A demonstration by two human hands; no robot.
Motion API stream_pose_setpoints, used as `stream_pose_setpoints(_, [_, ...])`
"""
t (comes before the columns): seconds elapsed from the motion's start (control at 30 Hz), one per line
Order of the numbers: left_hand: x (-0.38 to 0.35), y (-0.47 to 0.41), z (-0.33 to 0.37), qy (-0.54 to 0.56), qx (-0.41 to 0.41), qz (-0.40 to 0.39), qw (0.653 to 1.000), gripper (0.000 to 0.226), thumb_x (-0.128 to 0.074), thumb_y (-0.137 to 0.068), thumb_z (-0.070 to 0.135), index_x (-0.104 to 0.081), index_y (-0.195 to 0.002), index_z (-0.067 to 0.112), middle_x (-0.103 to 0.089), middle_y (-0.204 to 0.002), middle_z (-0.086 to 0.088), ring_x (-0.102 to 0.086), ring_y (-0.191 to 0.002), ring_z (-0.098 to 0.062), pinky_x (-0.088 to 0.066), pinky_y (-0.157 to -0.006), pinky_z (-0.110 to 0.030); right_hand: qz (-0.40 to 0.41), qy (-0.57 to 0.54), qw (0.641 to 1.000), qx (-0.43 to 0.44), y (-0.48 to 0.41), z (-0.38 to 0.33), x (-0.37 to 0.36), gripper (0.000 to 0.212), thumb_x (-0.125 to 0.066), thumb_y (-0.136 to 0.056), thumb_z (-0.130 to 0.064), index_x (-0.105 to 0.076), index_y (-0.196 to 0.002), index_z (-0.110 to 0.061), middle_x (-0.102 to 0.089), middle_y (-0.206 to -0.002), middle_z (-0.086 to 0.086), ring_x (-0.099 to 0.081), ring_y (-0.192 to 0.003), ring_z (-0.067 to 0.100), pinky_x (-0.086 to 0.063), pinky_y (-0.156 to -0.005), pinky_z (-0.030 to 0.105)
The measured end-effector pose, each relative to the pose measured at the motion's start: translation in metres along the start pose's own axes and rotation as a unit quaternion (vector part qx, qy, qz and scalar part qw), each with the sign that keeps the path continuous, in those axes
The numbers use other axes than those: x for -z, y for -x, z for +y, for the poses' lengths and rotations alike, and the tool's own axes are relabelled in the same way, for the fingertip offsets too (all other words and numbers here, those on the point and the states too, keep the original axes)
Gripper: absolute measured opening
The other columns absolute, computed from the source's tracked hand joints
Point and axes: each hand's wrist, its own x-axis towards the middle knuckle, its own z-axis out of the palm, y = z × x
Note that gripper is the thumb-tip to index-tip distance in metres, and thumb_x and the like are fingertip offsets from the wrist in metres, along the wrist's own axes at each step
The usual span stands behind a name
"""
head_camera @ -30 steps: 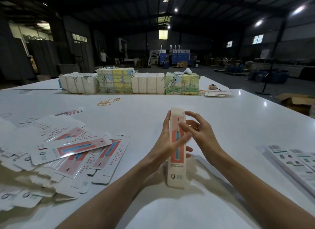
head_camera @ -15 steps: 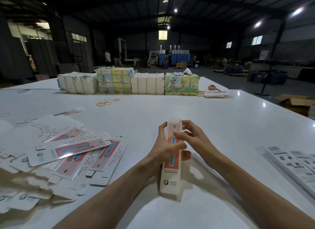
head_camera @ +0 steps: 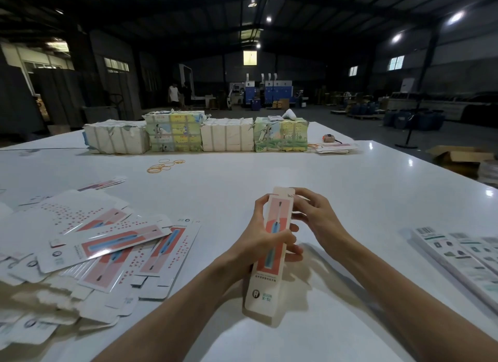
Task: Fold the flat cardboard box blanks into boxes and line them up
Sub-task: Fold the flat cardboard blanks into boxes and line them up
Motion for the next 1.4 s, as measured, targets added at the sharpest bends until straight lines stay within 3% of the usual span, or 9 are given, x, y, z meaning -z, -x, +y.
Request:
stream_pose_setpoints(0.27, [0.002, -0.001, -0.001, -0.001, 0.013, -0.022, 1.000, 0.097, -0.083, -0.079, 0.020, -0.021, -0.150, 0.045, -0.062, -0.121, -0.017, -0.078, -0.089, -0.036, -0.066, -0.076, -0.043, -0.008, 0.039, 0.998, 0.052, 0.004, -0.005, 0.004, 0.027, -0.054, -0.108, -0.013, -0.074, -0.126, -0.018, -0.079, -0.112, -0.001, -0.077, -0.102, 0.023, -0.065, -0.085, 0.042])
stream_pose_setpoints(0.43, [0.001, -0.002, -0.002, -0.008, 0.014, -0.014, 1.000, 0.095, -0.081, -0.079, 0.026, -0.022, -0.150, 0.046, -0.064, -0.121, -0.014, -0.079, -0.088, -0.032, -0.064, -0.071, -0.036, -0.008, 0.048, 0.996, 0.080, 0.005, -0.008, 0.005, 0.033, -0.050, -0.107, -0.003, -0.076, -0.120, -0.017, -0.079, -0.115, -0.006, -0.077, -0.105, 0.019, -0.065, -0.084, 0.037])
stream_pose_setpoints(0.6, [0.002, -0.003, -0.003, -0.043, 0.006, -0.006, 0.999, 0.094, -0.081, -0.079, 0.030, -0.020, -0.147, 0.051, -0.063, -0.123, -0.009, -0.079, -0.088, -0.028, -0.065, -0.071, -0.034, -0.061, -0.083, 0.995, -0.010, 0.001, -0.013, 0.008, 0.030, -0.050, -0.110, -0.021, -0.074, -0.122, -0.008, -0.077, -0.118, 0.009, -0.074, -0.110, 0.032, -0.064, -0.086, 0.041])
stream_pose_setpoints(0.7, [0.003, -0.004, -0.004, -0.041, 0.012, -0.025, 0.999, 0.091, -0.082, -0.082, 0.023, -0.021, -0.140, 0.058, -0.060, -0.122, -0.011, -0.079, -0.083, -0.033, -0.065, -0.070, -0.035, -0.050, -0.136, 0.988, -0.060, -0.001, -0.015, 0.009, 0.035, -0.058, -0.106, -0.034, -0.078, -0.114, -0.006, -0.077, -0.113, 0.015, -0.075, -0.106, 0.033, -0.064, -0.081, 0.040])
stream_pose_setpoints(0.83, [0.006, -0.002, -0.004, -0.043, 0.008, -0.052, 0.998, 0.092, -0.082, -0.084, 0.017, -0.022, -0.133, 0.066, -0.059, -0.122, -0.013, -0.079, -0.080, -0.035, -0.065, -0.071, -0.037, -0.034, -0.143, 0.985, -0.095, -0.003, -0.012, 0.012, 0.017, -0.068, -0.101, -0.020, -0.083, -0.102, -0.013, -0.078, -0.108, 0.015, -0.076, -0.102, 0.031, -0.064, -0.073, 0.039])
stream_pose_setpoints(1.4, [0.009, -0.003, -0.008, -0.046, -0.033, -0.072, 0.996, 0.108, -0.086, -0.083, 0.017, -0.013, -0.144, 0.068, -0.055, -0.124, -0.010, -0.078, -0.077, -0.038, -0.065, -0.068, -0.038, -0.069, -0.094, 0.990, -0.082, -0.012, -0.010, 0.028, 0.013, -0.068, -0.100, -0.013, -0.080, -0.102, -0.008, -0.078, -0.106, 0.014, -0.076, -0.101, 0.029, -0.064, -0.074, 0.041])
